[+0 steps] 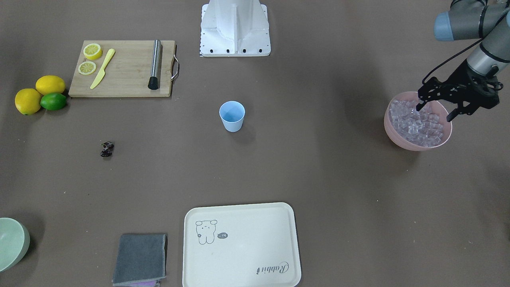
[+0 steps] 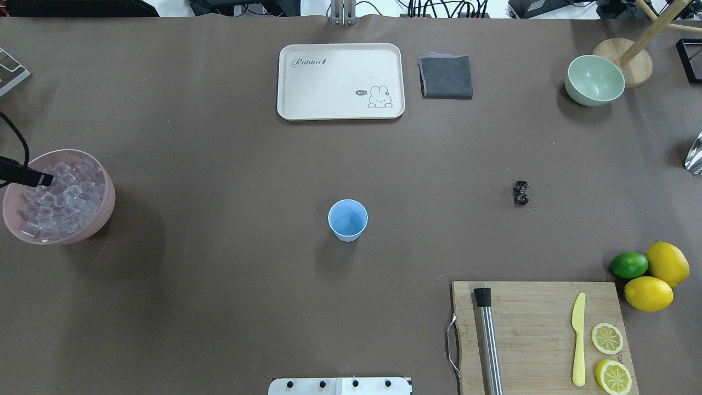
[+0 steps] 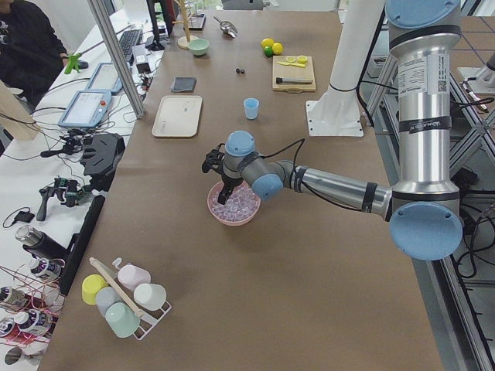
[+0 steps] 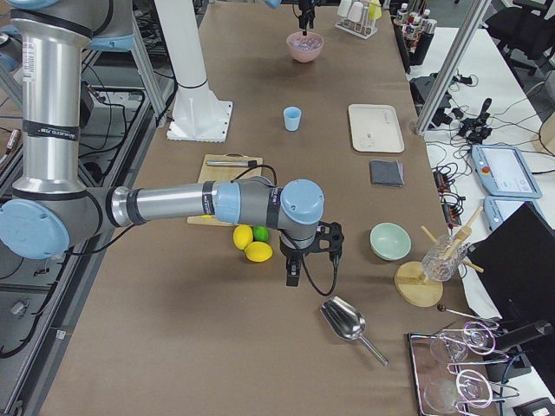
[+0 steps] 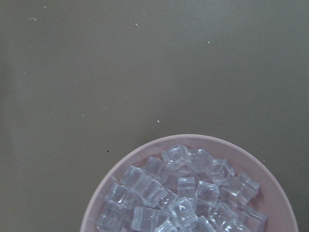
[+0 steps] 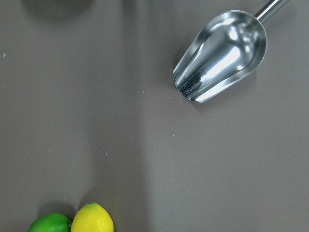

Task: Put ice and cherries in cup
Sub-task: 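Lower the left gripper into the pink bowl and grasp an ice cube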

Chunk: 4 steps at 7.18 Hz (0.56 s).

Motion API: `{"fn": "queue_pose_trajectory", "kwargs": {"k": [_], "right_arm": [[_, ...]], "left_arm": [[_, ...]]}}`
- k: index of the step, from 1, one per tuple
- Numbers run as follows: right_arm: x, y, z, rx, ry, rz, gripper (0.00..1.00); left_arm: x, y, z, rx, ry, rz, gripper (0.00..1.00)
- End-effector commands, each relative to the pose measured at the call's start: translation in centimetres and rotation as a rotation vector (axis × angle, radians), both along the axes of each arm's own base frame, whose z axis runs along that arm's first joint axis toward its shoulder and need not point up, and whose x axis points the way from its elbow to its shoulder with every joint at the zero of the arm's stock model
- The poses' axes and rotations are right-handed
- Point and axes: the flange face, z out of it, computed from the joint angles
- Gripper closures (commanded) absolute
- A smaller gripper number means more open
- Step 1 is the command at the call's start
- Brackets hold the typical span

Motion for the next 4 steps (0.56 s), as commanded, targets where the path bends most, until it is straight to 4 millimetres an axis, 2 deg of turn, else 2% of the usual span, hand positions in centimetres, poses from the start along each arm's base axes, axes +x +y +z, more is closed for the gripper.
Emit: {"fn": "queue_pose_trajectory", "kwargs": {"k": [1, 3, 4], "right_arm": [[-0.1, 0.0, -0.2, 0.003, -0.008, 0.000, 0.00], [0.0, 0.0, -0.1, 0.003, -0.006, 0.002, 0.00], [0.0, 0.5, -0.1, 0.001, -0.006, 0.002, 0.00]], "left_arm": [[2.9, -1.5, 0.4, -0.007, 0.004, 0.040, 0.06], [3.4, -1.6, 0.9, -0.011, -0.001, 0.051, 0.29], [3.4, -1.7, 1.6, -0.016, -0.007, 0.053, 0.29]]}}
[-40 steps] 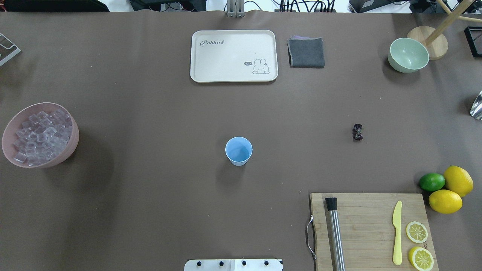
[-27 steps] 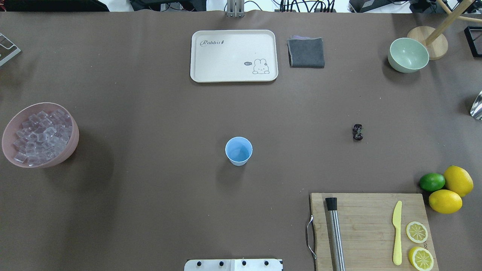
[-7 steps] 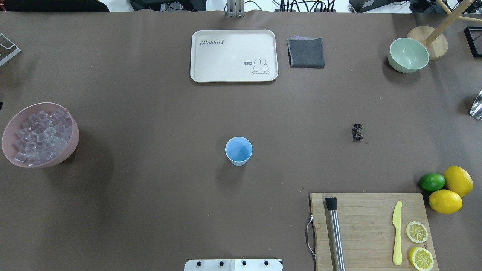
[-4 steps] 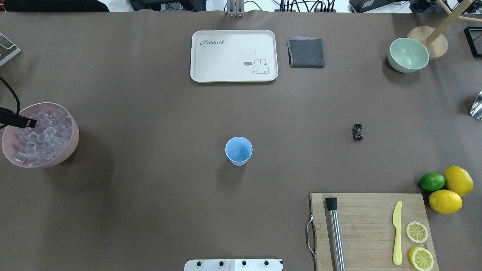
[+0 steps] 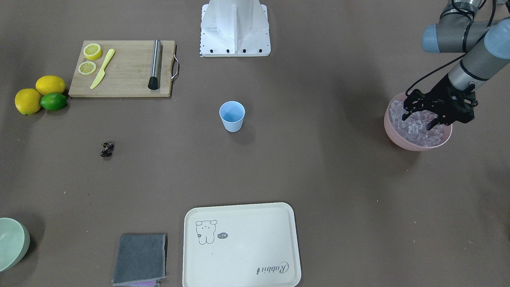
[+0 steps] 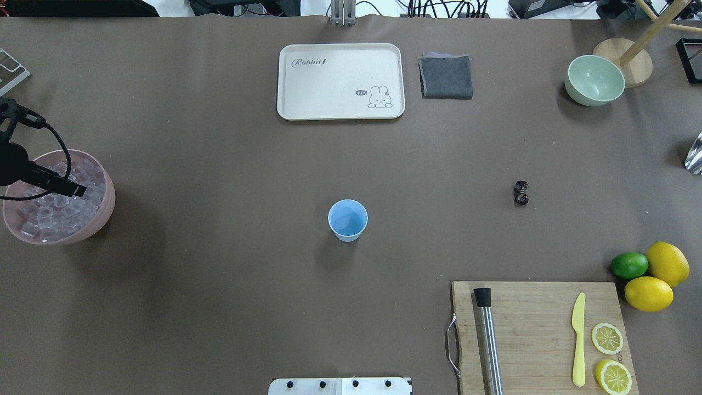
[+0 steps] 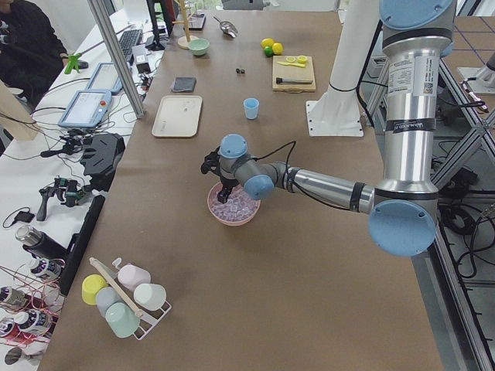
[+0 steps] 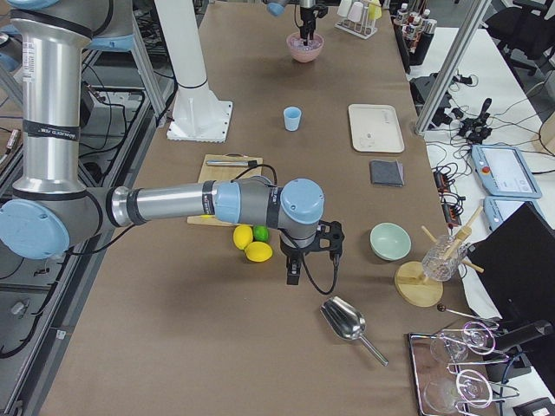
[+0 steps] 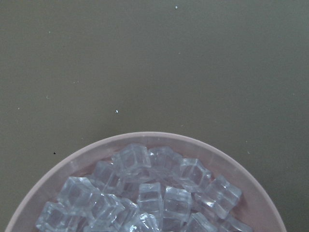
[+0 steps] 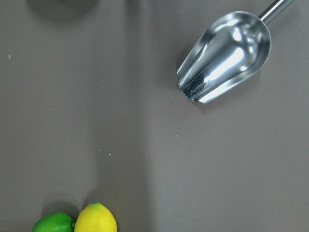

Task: Put ice and cherries in cup
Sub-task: 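Lower the left gripper into the pink bowl and grasp an ice cube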

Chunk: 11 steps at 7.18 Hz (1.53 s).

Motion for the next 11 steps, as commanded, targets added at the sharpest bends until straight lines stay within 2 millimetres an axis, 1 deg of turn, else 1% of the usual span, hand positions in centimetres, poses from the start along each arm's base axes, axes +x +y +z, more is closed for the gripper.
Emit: {"fn": "queue_pose_trajectory", "kwargs": {"k": [1, 3, 5, 7, 9, 10, 11], "right_arm": [[0.1, 1.1, -0.1, -0.001, 0.000, 0.002, 0.00], [0.0, 1.2, 0.0, -0.003, -0.002, 0.001, 0.00], [0.0, 1.1, 0.0, -0.003, 0.000, 0.001, 0.00], [0.0, 1.1, 0.0, -0.003, -0.002, 0.002, 0.00], [0.1, 1.2, 0.0, -0.003, 0.000, 0.002, 0.00], [0.0, 1.2, 0.0, -0.003, 0.000, 0.001, 0.00], [0.1, 1.2, -0.1, 0.000, 0.000, 0.001, 0.00]], "left_arm": [[0.2, -0.2, 1.3, -0.009, -0.008, 0.005, 0.29], [0.4, -0.5, 1.4, -0.010, -0.009, 0.005, 0.29], [1.1, -0.2, 1.4, -0.015, -0.010, 0.016, 0.29], [1.5, -0.1, 2.2, -0.028, -0.019, 0.022, 0.29], [1.6, 0.0, 2.5, -0.031, -0.021, 0.025, 0.29], [1.6, 0.0, 2.5, -0.033, -0.020, 0.025, 0.40], [1.6, 0.0, 2.3, -0.030, -0.018, 0.025, 0.62]]}}
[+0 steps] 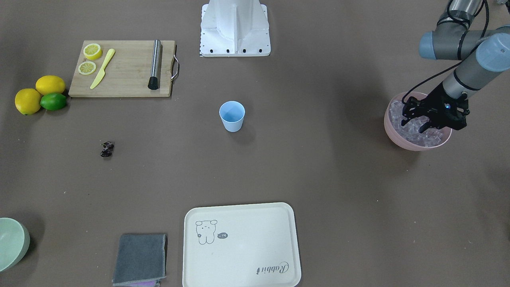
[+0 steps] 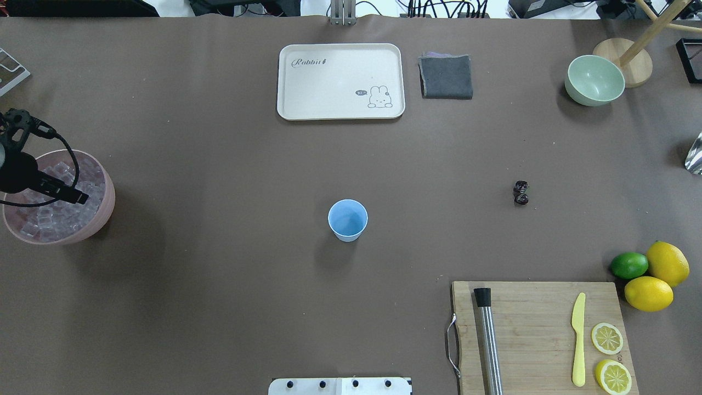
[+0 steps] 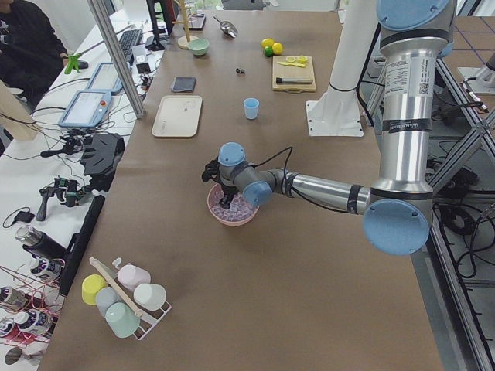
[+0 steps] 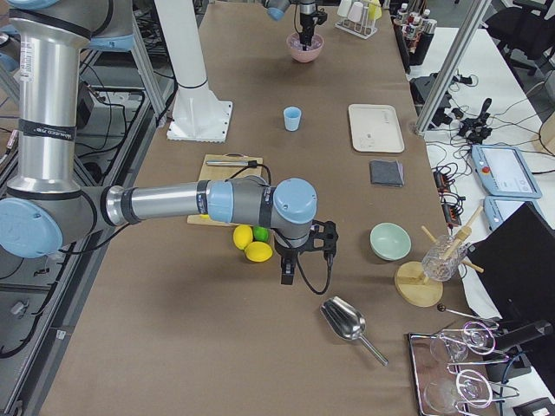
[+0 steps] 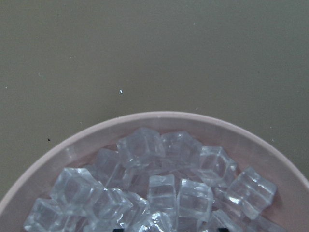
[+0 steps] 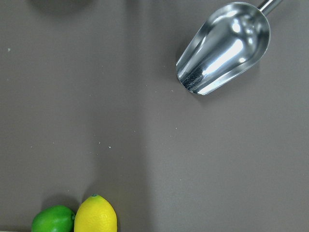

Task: Put ice and cherries in cup
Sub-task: 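Lower the left gripper into the pink bowl and grasp an ice cube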

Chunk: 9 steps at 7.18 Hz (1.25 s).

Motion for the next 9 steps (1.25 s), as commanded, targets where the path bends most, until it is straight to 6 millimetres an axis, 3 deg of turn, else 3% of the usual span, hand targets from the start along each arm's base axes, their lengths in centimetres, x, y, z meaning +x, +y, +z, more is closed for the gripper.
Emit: {"fn": "queue_pose_trajectory", "kwargs": {"k": [1, 3, 5, 6, 9], "right_arm": [[0.0, 0.0, -0.1, 0.002, 0.000, 0.000, 0.00], [0.0, 0.0, -0.1, 0.002, 0.000, 0.000, 0.00], [0.0, 0.1, 0.1, -0.001, 0.000, 0.000, 0.00], [0.1, 0.1, 0.0, 0.001, -0.001, 0.002, 0.00], [0.2, -0.1, -0.1, 0.005, 0.005, 0.003, 0.00]], "left_arm": [[0.1, 0.1, -0.1, 0.001, 0.002, 0.002, 0.82], [0.0, 0.1, -0.5, 0.007, 0.006, 0.002, 1.00], [-0.1, 0.2, -1.0, 0.022, 0.017, 0.001, 1.00], [-0.6, 0.8, -2.4, 0.029, 0.042, 0.012, 1.00], [-6.7, 0.5, -5.8, 0.033, 0.133, -0.045, 1.00]]}}
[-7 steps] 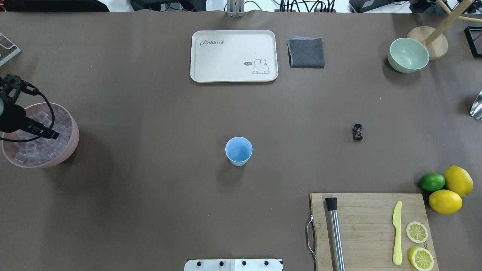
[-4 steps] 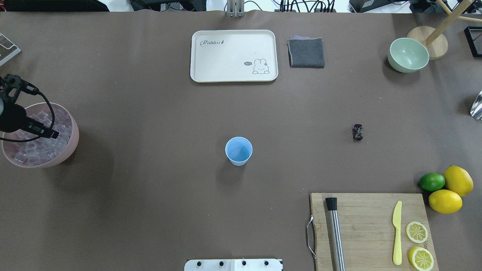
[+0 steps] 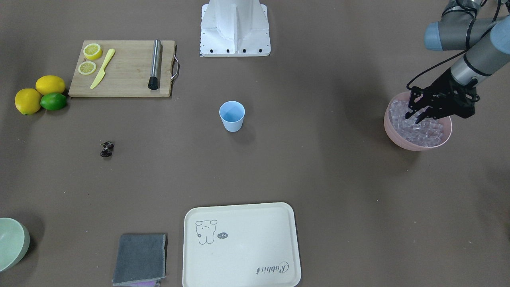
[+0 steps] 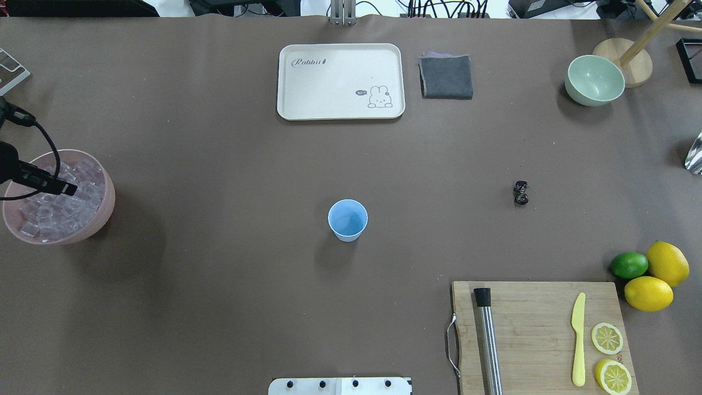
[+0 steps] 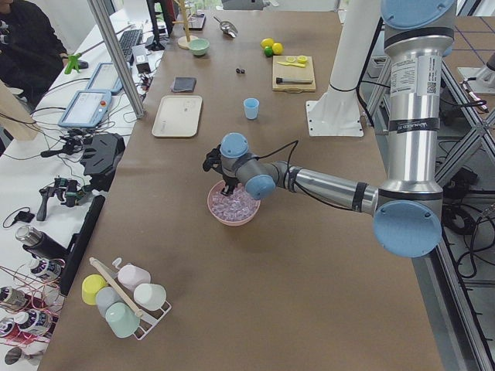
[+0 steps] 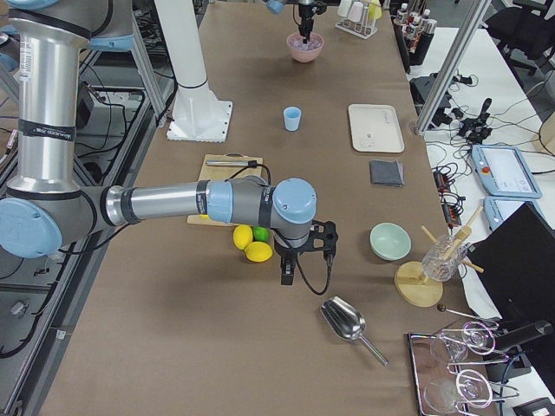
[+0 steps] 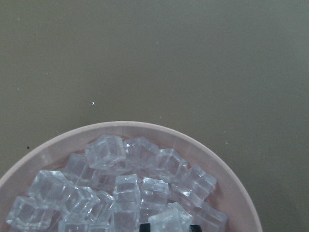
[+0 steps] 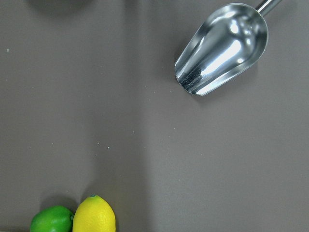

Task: Put ice and cherries in cup
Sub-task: 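Carry the ice cube with the left gripper over the light-blue cup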

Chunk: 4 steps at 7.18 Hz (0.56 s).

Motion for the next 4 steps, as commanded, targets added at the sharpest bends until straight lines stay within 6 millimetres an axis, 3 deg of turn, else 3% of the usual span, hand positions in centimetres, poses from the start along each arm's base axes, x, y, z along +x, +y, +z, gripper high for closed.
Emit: {"fn": "queue_pose_trajectory", "kwargs": {"k": [1, 2, 3, 4], "right_arm": [[0.0, -0.1, -0.1, 0.000, -0.004, 0.002, 0.00], [-0.1, -0.2, -0.2, 0.002, -0.007, 0.000, 0.00], [-0.1, -0.2, -0.2, 0.002, -0.007, 0.000, 0.00], [-0.1, -0.3, -0.3, 0.004, -0.010, 0.000, 0.00]], "left_arm": [[-3.3, -0.9, -3.2, 0.026, 0.056, -0.046, 1.00], [-2.7, -2.1, -7.0, 0.001, 0.108, -0.098, 1.00], [-1.1, -3.9, -12.4, -0.054, 0.189, -0.162, 1.00], [2.1, -4.3, -16.5, -0.094, 0.245, -0.156, 1.00]]}}
